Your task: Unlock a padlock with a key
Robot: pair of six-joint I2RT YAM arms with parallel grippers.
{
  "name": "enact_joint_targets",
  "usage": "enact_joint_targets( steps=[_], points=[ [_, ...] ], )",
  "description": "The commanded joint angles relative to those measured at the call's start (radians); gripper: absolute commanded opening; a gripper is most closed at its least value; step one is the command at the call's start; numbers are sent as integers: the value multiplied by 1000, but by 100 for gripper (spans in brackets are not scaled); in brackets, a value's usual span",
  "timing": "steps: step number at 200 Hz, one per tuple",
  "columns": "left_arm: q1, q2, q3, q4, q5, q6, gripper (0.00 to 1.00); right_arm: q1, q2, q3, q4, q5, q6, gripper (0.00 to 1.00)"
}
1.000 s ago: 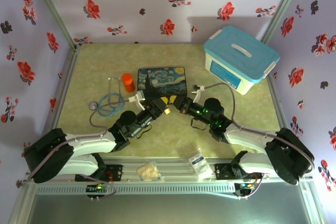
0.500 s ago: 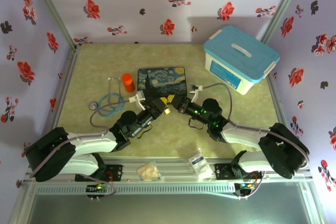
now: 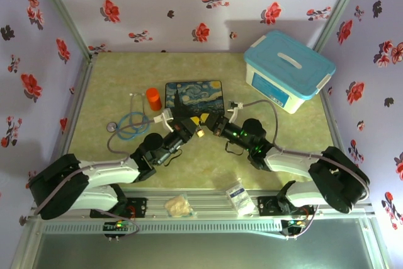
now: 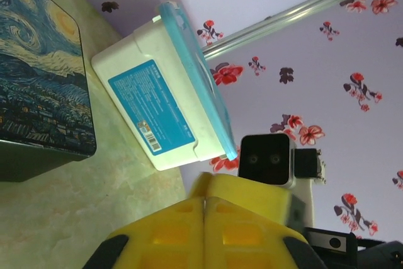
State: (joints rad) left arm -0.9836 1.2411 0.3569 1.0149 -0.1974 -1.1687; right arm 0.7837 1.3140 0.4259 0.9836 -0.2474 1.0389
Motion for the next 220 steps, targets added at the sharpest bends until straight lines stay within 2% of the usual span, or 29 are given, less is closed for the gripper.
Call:
enact_joint_targets(
  steps=[1, 20, 37, 44, 57, 71, 80, 110, 140, 163, 200, 220],
  points=[
    [9, -76, 28, -123, 17, 102, 0, -6, -52, 0, -94, -28, -69, 55],
    [37, -171, 114, -411, 90, 236, 0, -71, -155, 4, -244, -69, -152, 70],
    [64, -229, 232, -696, 200, 416, 0, -141, -253, 41, -427, -148, -291, 97],
    [79, -238, 283, -793, 261, 499, 0, -161, -292, 55, -503, -157, -357, 99],
    [100, -243, 371, -978, 371, 646, 0, -186, -357, 65, -590, -178, -475, 99],
    [118, -239, 437, -1109, 453, 773, 0, -192, -414, 67, -642, -209, -585, 99],
    [134, -233, 473, -1187, 517, 853, 0, -192, -449, 47, -625, -255, -656, 99],
    [155, -224, 559, -1350, 607, 1039, 0, -191, -569, -36, -537, -375, -838, 96],
    [153, -233, 590, -1370, 682, 1130, 0, -185, -556, -32, -527, -428, -860, 90],
    [154, -222, 594, -1367, 729, 1192, 0, -157, -458, 10, -524, -504, -869, 74],
    [154, -211, 588, -1354, 773, 1222, 0, -91, -344, 36, -475, -538, -910, 70],
    [154, -212, 580, -1335, 794, 1223, 0, -76, -297, 49, -444, -551, -908, 64]
  ],
)
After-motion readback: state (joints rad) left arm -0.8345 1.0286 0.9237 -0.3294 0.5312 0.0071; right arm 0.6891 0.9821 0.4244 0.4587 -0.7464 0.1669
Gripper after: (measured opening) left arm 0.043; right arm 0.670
